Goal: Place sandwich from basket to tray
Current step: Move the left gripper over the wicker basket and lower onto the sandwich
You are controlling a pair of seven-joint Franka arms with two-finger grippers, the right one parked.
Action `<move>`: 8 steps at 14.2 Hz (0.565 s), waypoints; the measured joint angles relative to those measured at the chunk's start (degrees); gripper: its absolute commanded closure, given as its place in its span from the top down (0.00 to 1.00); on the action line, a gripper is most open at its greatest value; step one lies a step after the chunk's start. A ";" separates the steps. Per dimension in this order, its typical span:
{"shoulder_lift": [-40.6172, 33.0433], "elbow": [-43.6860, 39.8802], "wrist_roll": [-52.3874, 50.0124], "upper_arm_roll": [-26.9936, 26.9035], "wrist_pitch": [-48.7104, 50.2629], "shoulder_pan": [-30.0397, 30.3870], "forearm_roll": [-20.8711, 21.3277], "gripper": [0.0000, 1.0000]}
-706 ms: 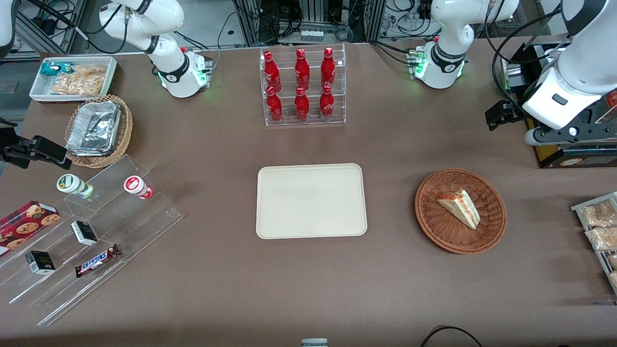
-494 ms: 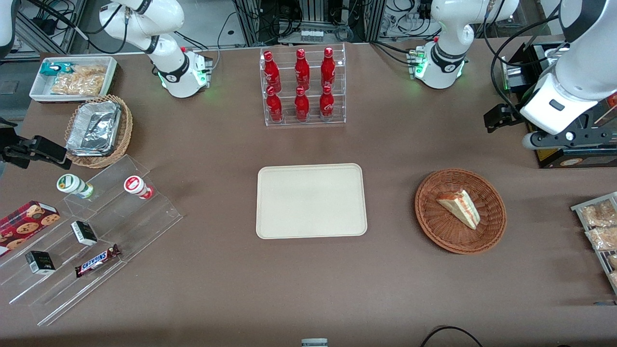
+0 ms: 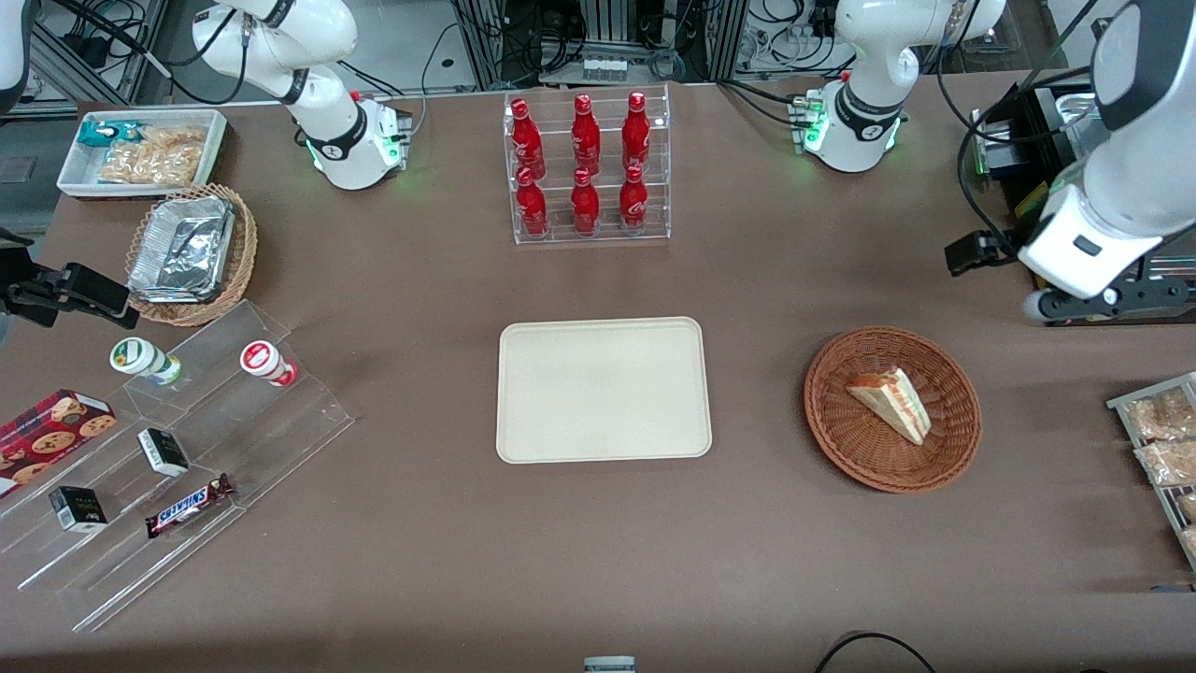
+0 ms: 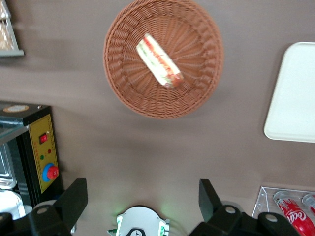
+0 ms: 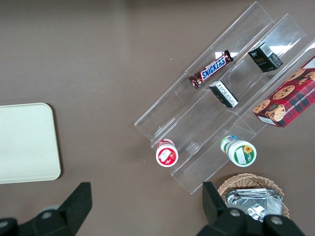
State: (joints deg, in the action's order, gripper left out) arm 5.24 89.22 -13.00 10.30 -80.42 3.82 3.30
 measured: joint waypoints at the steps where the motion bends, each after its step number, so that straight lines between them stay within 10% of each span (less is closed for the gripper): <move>1: 1.49 0.11 -0.20 -0.12 0.00 1.26 0.00 1.00; 8: 12.58 5.50 -15.53 -0.38 -13.15 3.85 0.01 1.00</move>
State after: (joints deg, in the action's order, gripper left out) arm 17.82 94.72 -28.53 9.92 -93.57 7.67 3.31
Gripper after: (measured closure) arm 0.000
